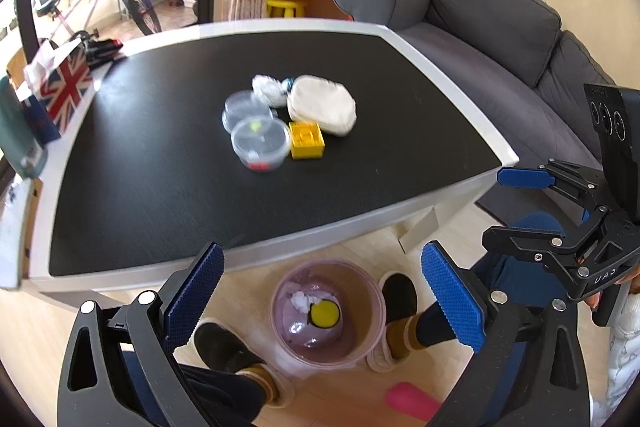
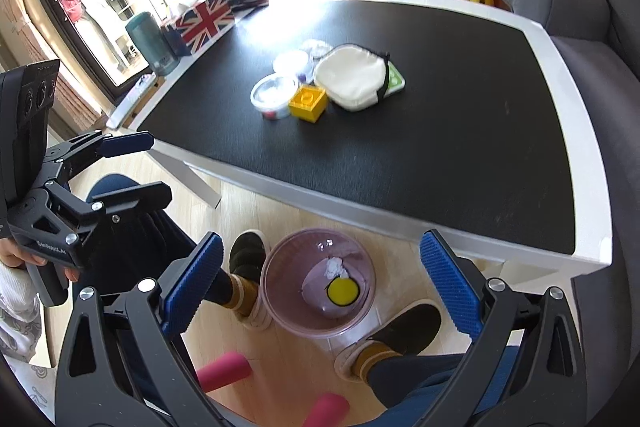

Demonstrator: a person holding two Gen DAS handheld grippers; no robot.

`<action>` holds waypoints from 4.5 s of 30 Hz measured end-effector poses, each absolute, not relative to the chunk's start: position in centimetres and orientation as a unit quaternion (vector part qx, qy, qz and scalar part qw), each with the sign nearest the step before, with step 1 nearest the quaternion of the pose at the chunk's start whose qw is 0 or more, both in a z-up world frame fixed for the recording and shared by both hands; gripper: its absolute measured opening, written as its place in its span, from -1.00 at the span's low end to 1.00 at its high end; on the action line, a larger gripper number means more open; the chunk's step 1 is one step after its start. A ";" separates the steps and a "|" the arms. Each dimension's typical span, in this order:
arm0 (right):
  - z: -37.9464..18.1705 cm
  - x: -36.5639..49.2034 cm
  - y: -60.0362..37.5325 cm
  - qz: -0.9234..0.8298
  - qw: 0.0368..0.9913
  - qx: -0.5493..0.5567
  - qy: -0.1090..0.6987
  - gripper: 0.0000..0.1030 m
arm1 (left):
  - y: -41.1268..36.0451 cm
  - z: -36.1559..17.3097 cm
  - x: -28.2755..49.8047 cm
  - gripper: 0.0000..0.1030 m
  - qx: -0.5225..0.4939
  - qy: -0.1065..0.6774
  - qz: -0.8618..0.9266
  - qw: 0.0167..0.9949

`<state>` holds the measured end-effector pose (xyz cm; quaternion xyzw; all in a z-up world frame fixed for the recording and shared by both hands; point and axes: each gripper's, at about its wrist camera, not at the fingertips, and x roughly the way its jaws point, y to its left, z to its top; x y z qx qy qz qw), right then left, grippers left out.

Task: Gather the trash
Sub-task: 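Move both grippers back over the table toward the clear containers, then grasp the clear plastic container with red pieces using the left gripper, then grasp the cream pouch with the right gripper while the left gripper holds the container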

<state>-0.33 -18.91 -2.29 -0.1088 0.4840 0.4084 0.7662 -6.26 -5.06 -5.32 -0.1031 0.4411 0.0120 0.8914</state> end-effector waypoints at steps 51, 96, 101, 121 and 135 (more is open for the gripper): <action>-2.7 8.3 -13.6 0.400 0.754 -0.119 0.507 0.89 | 1.4 -12.2 7.2 0.84 -0.046 0.536 -0.014 0.843; -5.8 12.9 -5.9 0.384 0.741 -0.113 0.540 0.89 | 3.7 -8.8 3.9 0.14 -0.080 0.498 -0.005 0.863; -7.0 14.3 -4.2 0.370 0.735 -0.121 0.555 0.89 | 3.9 -8.7 3.8 0.14 -0.084 0.495 -0.007 0.865; -10.0 15.5 -2.0 0.323 0.736 -0.159 0.574 0.91 | 4.4 -9.3 3.4 0.14 -0.101 0.496 -0.005 0.862; -10.0 15.6 -2.9 0.313 0.744 -0.160 0.568 0.60 | 4.6 -9.7 3.3 0.14 -0.106 0.495 -0.007 0.862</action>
